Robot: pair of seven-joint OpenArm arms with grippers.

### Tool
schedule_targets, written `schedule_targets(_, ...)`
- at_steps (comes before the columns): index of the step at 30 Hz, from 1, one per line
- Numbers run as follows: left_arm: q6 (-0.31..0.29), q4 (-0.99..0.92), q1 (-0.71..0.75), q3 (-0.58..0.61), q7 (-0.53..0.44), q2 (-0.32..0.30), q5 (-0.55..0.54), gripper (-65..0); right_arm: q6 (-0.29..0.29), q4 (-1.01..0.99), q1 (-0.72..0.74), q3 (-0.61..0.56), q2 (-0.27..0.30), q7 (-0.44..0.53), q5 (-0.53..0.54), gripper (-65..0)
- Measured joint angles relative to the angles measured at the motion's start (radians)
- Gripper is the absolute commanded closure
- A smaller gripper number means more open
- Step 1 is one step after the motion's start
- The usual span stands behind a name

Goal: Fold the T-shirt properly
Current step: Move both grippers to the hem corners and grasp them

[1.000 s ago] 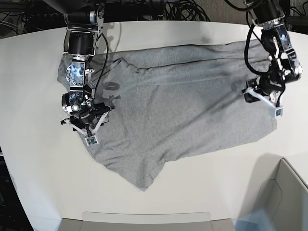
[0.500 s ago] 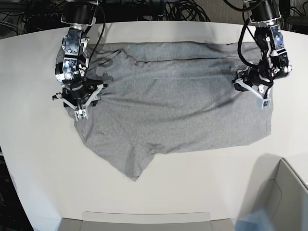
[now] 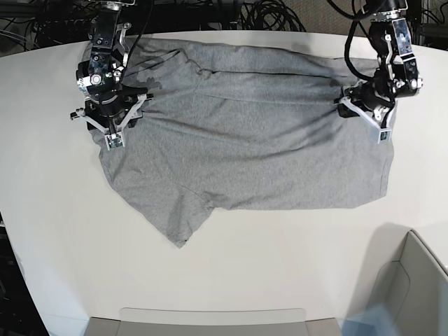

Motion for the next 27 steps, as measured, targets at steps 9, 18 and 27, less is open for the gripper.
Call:
schedule_targets(9,0.007,0.104,-0.037,0.0,0.007,0.006,0.001,-23.0,0.127,-0.048,0.33,-0.056,0.062,-0.2,0.05,-31.3)
schedule_targets(18,0.005,0.105,-0.026,-0.001,0.008,0.006,0.001,-23.0,0.251,-0.589,0.75,-0.054,0.138,-0.127,0.035,-31.2)
schedule_targets(27,0.006,0.105,-0.01,-0.001,0.009,0.008,0.001,-23.0,0.257,-1.178,0.938,-0.052,0.172,0.253,0.032,-31.1)
